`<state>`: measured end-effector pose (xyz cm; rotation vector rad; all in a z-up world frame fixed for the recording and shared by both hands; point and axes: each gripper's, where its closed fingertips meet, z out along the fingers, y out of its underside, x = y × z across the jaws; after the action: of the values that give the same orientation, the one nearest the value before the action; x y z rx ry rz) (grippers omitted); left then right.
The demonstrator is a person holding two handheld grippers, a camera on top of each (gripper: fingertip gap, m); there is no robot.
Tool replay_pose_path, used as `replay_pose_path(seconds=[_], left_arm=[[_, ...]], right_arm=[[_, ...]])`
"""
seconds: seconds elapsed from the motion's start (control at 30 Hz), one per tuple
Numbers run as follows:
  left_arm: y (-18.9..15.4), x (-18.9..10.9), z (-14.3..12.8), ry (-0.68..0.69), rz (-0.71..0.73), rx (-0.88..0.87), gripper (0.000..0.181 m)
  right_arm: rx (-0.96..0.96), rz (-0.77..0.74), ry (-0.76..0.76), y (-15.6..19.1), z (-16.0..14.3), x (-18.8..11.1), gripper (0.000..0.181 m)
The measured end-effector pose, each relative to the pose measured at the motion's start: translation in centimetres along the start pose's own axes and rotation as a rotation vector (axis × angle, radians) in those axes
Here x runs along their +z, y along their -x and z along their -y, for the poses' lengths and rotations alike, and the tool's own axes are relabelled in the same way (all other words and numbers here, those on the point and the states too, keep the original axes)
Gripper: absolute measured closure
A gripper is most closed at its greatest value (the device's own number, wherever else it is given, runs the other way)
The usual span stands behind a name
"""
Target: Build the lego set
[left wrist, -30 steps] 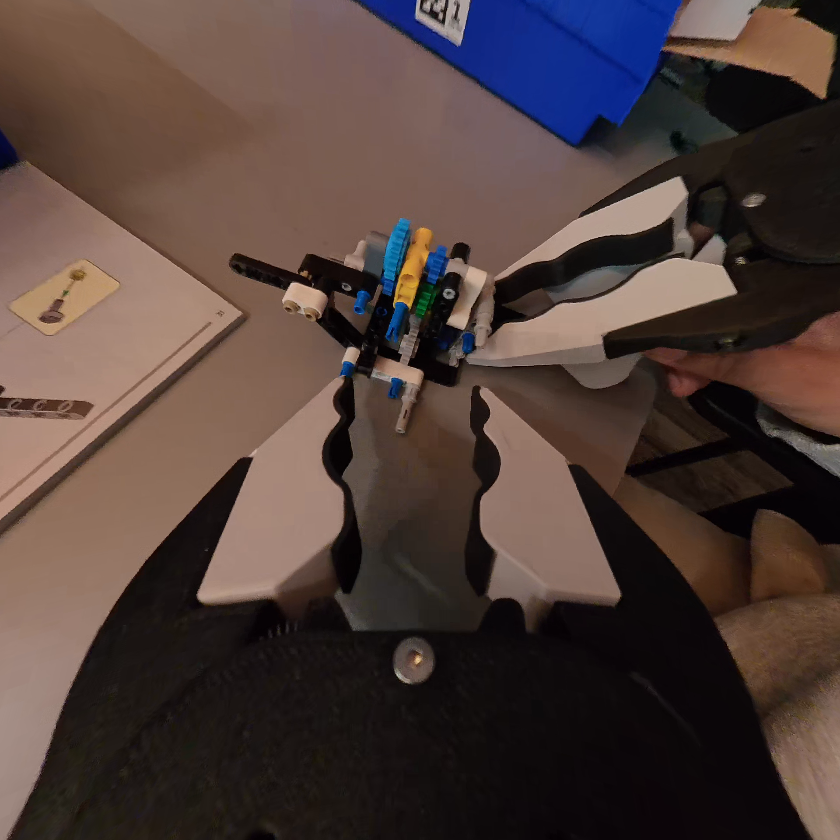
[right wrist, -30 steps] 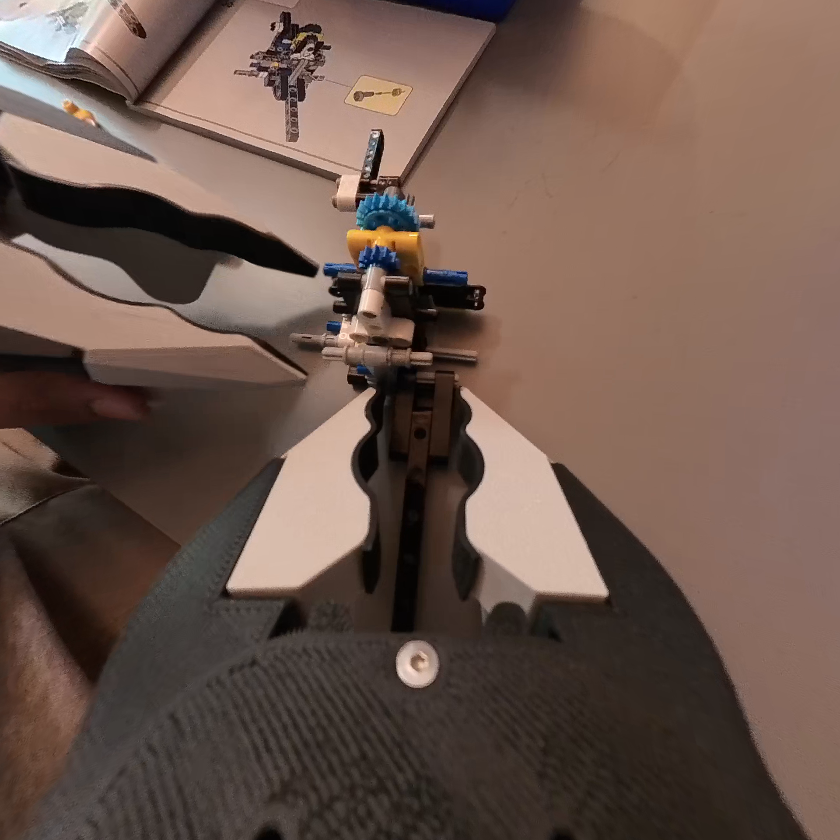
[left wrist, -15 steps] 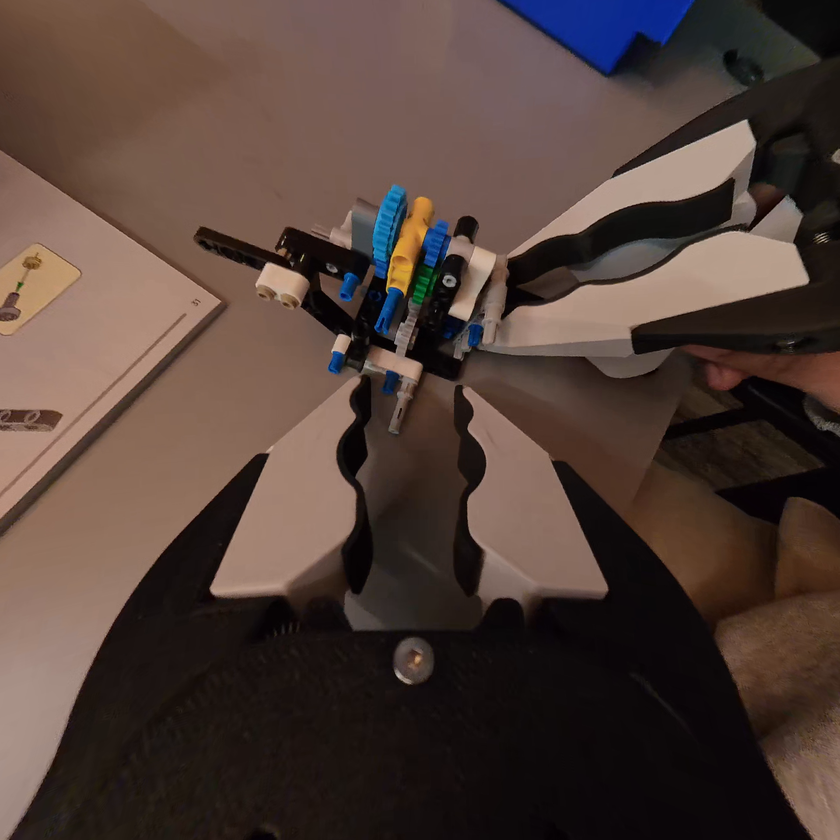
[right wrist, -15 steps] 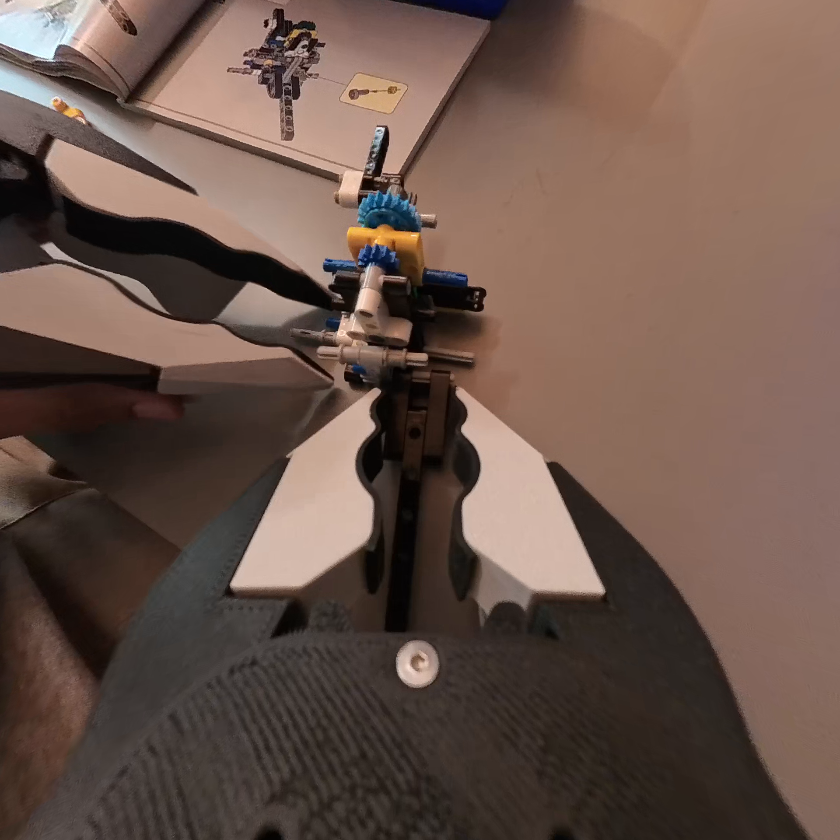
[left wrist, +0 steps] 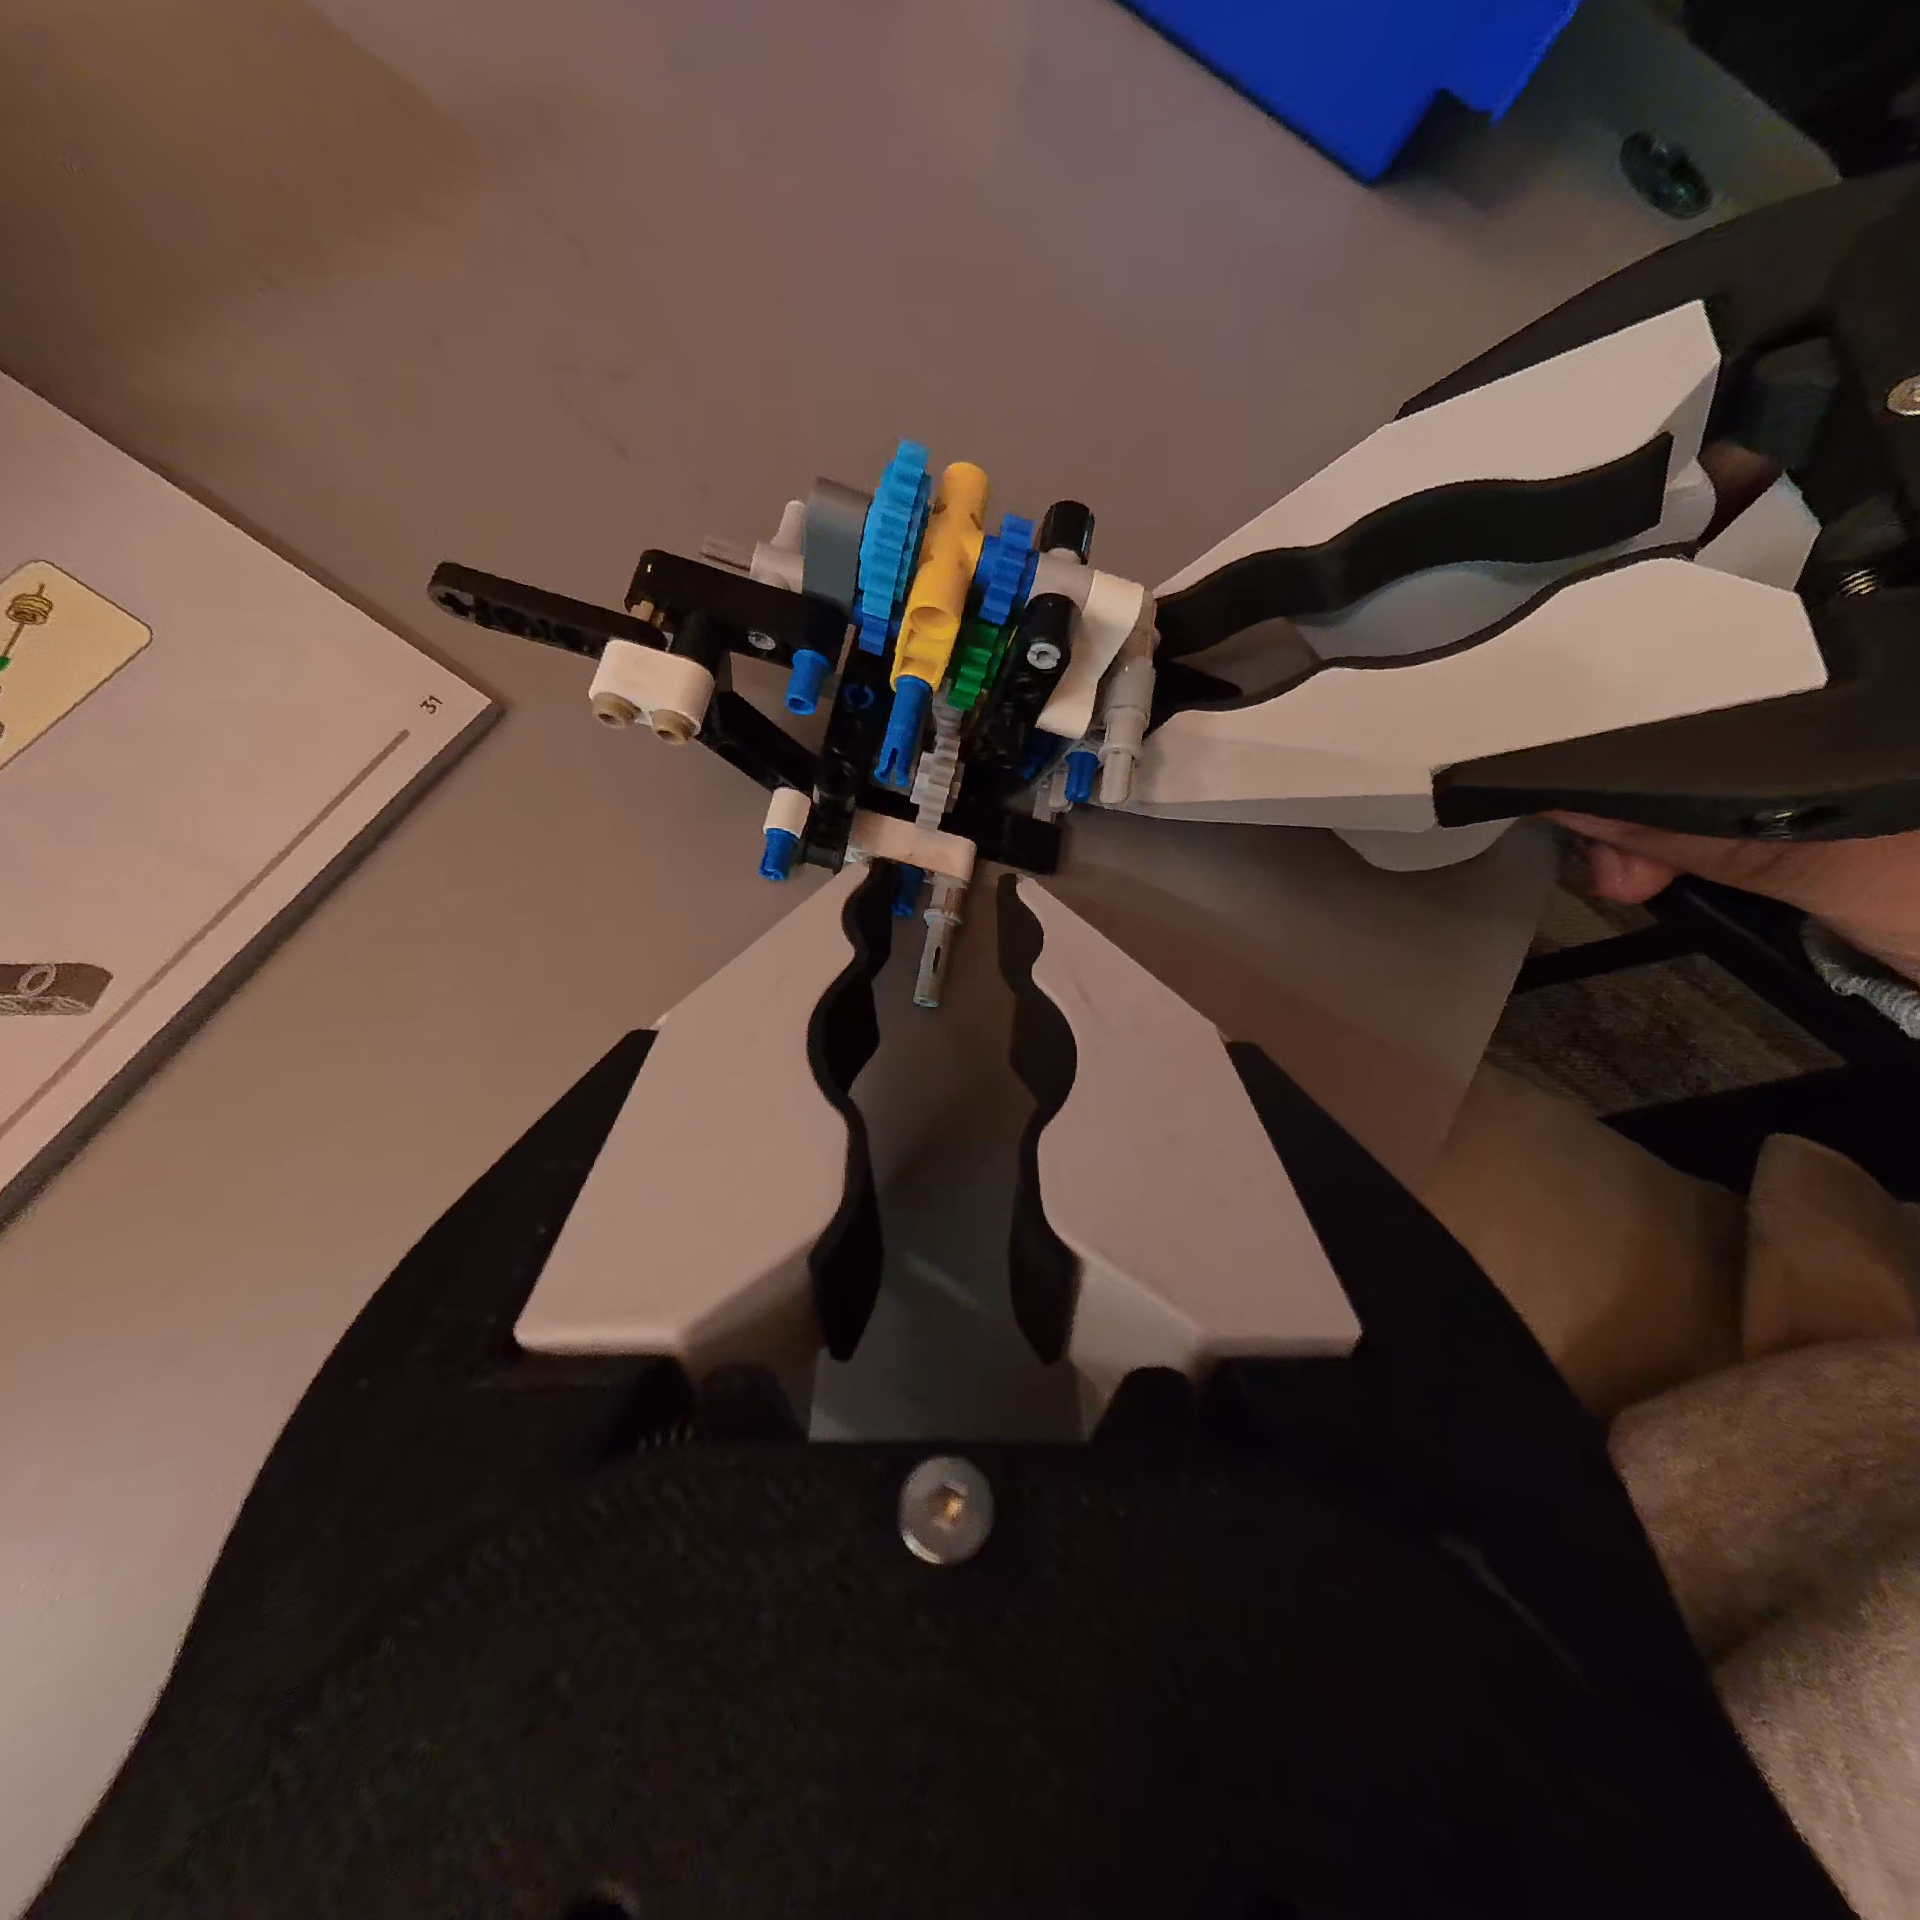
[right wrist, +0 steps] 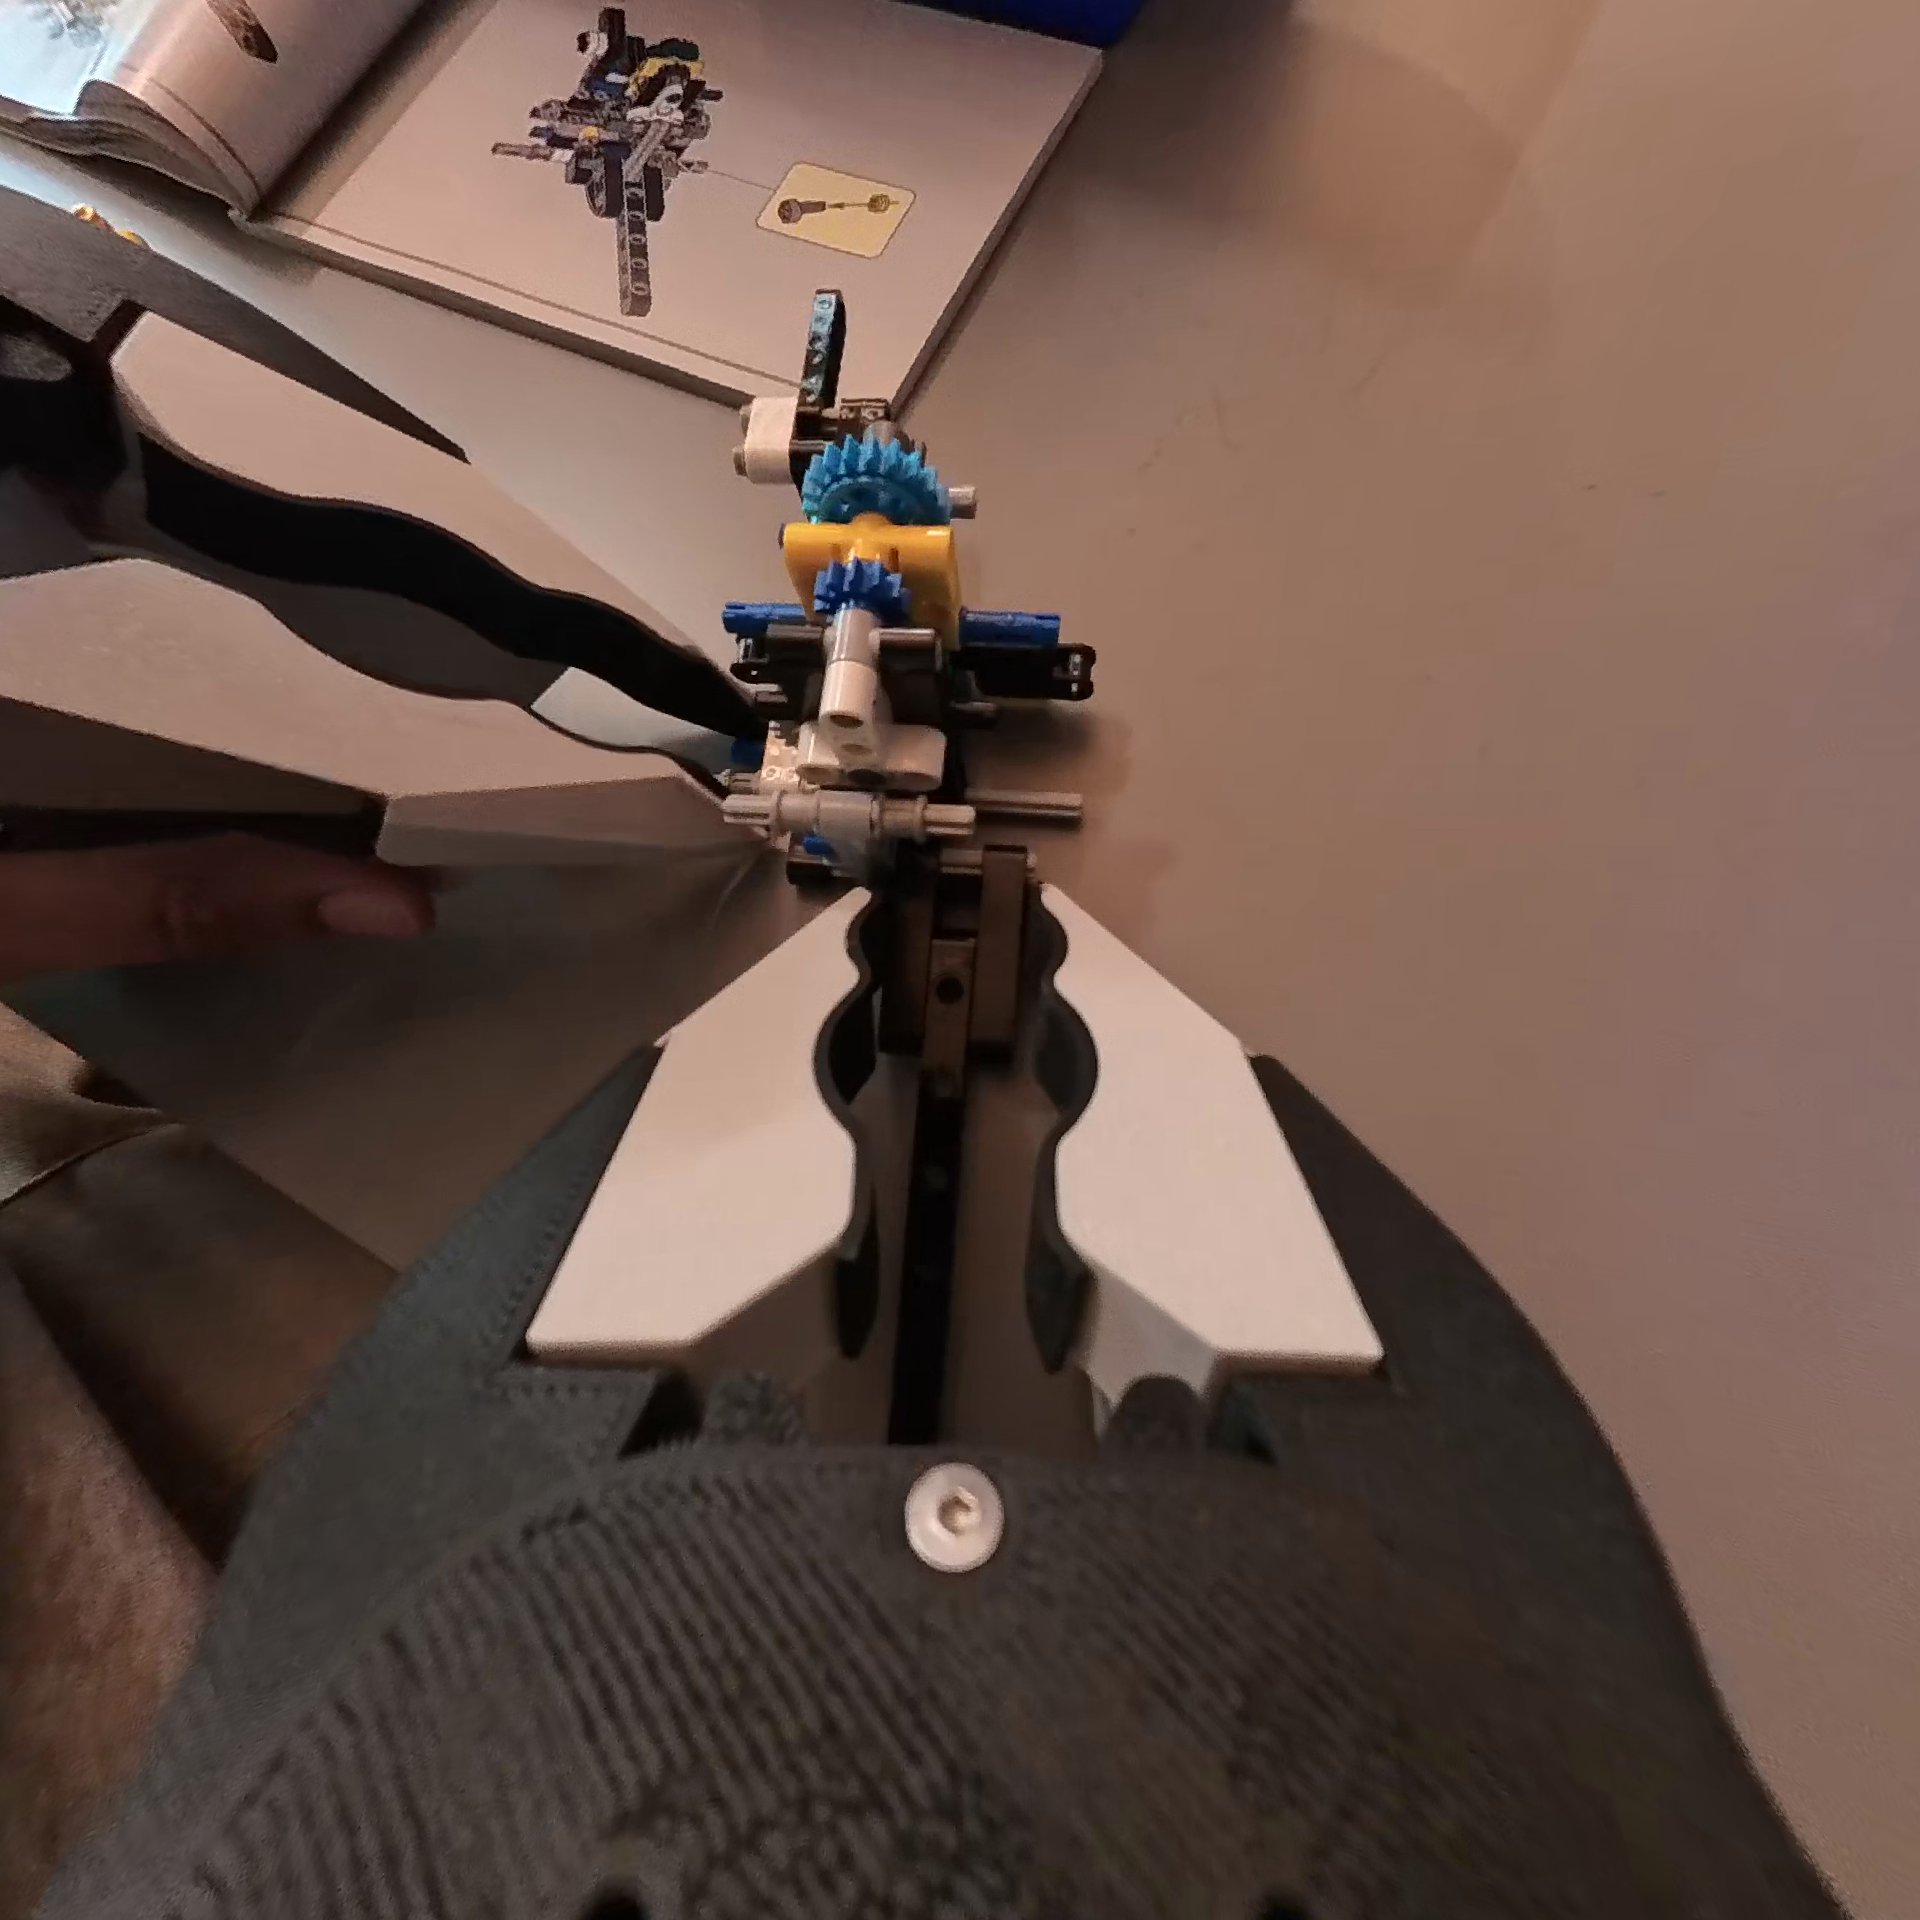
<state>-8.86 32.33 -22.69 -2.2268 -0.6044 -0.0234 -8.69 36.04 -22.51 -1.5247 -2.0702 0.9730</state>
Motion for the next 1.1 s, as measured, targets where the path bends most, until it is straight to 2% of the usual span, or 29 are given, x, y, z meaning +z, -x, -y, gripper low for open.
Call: replay_pose_path(seconds=[0.03, 0.13, 0.47, 0.73, 0.93, 1.1], left_arm=[[-0.04, 0.02, -0.01, 0.001, 0.005, 0.008, 0.162], [-0.46, 0.08, -0.03, 0.005, 0.003, 0.045, 0.153], [0.01, 0.17, 0.26, -0.004, 0.000, 0.009, 0.162], [0.04, 0.19, 0.25, -0.001, -0.001, 0.006, 0.163], [0.02, 0.22, 0.21, 0.001, -0.005, 0.005, 0.162], [0.02, 0.23, 0.21, 0.002, -0.001, 0.010, 0.162]], right_arm=[[0.000, -0.001, 0.001, 0.00, 0.00, 0.01, 0.156], [0.001, -0.001, 0.001, 0.01, 0.00, 0.02, 0.156], [0.010, 0.005, 0.007, 0.05, 0.03, 0.04, 0.156], [0.015, 0.011, -0.005, 0.01, 0.06, 0.02, 0.156], [-0.015, 0.026, -0.008, 0.51, 0.08, -0.05, 0.143], [-0.023, 0.020, -0.030, 0.38, 0.37, -0.23, 0.142]])
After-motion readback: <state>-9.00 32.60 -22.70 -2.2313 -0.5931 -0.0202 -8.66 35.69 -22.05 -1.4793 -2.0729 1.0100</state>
